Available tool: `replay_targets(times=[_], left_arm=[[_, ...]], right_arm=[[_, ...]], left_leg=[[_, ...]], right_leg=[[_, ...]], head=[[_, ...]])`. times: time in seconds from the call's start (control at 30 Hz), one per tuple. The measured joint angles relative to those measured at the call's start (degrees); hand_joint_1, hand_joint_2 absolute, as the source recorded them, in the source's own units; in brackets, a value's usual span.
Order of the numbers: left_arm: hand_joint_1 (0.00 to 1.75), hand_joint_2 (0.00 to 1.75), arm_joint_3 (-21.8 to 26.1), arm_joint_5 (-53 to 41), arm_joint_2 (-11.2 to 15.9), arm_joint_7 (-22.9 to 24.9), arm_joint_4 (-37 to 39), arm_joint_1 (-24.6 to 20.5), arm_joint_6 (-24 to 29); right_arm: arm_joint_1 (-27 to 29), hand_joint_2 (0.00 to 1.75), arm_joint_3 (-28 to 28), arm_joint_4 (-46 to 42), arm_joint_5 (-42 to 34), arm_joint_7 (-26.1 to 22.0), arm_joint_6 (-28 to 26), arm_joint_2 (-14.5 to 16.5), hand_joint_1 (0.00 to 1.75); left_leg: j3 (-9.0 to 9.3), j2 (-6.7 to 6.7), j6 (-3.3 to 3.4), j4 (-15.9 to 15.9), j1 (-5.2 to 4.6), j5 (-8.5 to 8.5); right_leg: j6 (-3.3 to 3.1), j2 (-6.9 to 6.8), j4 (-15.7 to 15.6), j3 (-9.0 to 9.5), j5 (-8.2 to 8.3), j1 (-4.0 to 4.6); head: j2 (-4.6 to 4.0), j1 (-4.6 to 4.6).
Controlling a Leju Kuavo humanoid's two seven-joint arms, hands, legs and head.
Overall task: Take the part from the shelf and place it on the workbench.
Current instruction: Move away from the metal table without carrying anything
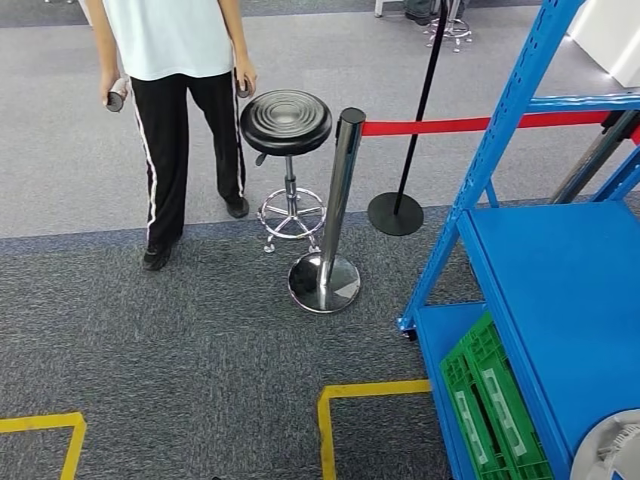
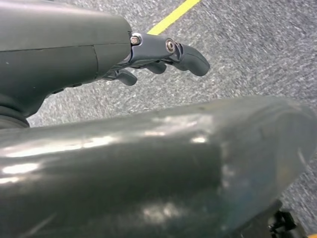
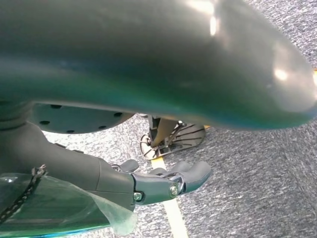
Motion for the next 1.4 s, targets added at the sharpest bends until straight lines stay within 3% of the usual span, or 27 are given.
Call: replay_targets(times=[0.8, 1.0, 1.1, 1.17, 1.23, 1.27, 1.3, 1.33, 1.4], left_arm=[[0.00, 0.00, 2.65, -1.41, -0.29, -3.20, 0.00, -0.24, -1.25], [0.00, 0.00, 2.78, -1.84, -0.29, -3.56, 0.00, -0.26, -1.51], [0.00, 0.00, 2.79, -1.99, -0.33, -3.61, 0.00, -0.29, -1.46], [0.00, 0.00, 2.80, -2.13, -0.38, -3.54, 0.00, -0.39, -1.32], [0.00, 0.00, 2.80, -2.21, -0.40, -3.39, 0.00, -0.48, -1.23], [0.00, 0.00, 2.80, -2.21, -0.40, -3.30, 0.00, -0.49, -1.23], [0.00, 0.00, 2.81, -2.21, -0.41, -3.22, 0.00, -0.48, -1.22], [0.00, 0.00, 2.82, -2.22, -0.41, -3.15, 0.00, -0.48, -1.21], [0.00, 0.00, 2.84, -2.25, -0.42, -3.05, 0.00, -0.48, -1.17]], right_arm=[[0.18, 0.00, 0.28, 0.00, 0.00, -0.51, -0.22, -0.04, 0.00], [0.23, 0.00, 0.28, 0.00, 0.00, -0.53, -0.22, -0.04, 0.00], [0.20, 0.00, 0.28, 0.00, 0.00, -0.56, -0.21, -0.05, 0.00], [0.19, 0.00, 0.28, 0.00, 0.00, -0.61, -0.20, -0.08, 0.00], [0.24, 0.00, 0.28, 0.00, 0.00, -0.62, -0.19, -0.14, 0.00], [0.31, 0.00, 0.28, 0.00, 0.00, -0.62, -0.18, -0.17, 0.00], [0.39, 0.00, 0.29, 0.00, 0.00, -0.61, -0.18, -0.19, 0.00], [0.46, 0.00, 0.29, 0.00, 0.00, -0.61, -0.18, -0.20, 0.00], [0.47, 0.00, 0.31, 0.00, 0.00, -0.60, -0.19, -0.22, 0.00]], left_leg=[[-0.13, 0.01, 0.06, 0.01, 0.09, 0.13], [-0.59, -0.01, 0.43, 0.54, -0.20, 0.12], [-0.50, 0.04, 1.13, -0.12, -0.01, 0.41], [-0.33, 0.15, 1.71, -0.85, 0.28, 0.83], [-0.48, 0.24, 1.93, -0.93, 0.23, 0.93], [-0.55, 0.26, 1.93, -0.91, 0.19, 0.93], [-0.56, 0.28, 1.90, -0.89, 0.17, 0.91], [-0.52, 0.27, 1.83, -0.84, 0.17, 0.87], [-0.33, 0.23, 1.45, -0.63, 0.23, 0.62]], right_leg=[[0.09, 0.00, 0.08, -0.04, 0.07, 0.05], [0.70, -0.01, 0.02, 0.21, 0.40, -0.14], [1.16, 0.02, 0.21, -0.07, 0.10, -0.17], [1.38, 0.13, 3.57, -1.89, -2.08, -0.15], [1.51, 0.21, 11.37, -5.88, -5.83, -0.17], [1.59, 0.21, 15.12, -7.84, -7.12, -0.19], [1.65, 0.20, 17.14, -8.95, -7.30, -0.20], [1.69, 0.19, 16.72, -8.89, -6.26, -0.24], [1.72, 0.12, 9.85, -5.68, -2.04, -0.44]], head=[[0.00, 0.00], [0.00, -0.03], [0.00, -0.02], [0.00, 0.10], [0.00, 0.19], [0.00, 0.19], [0.00, 0.19], [0.00, 0.19], [0.00, 0.21]])
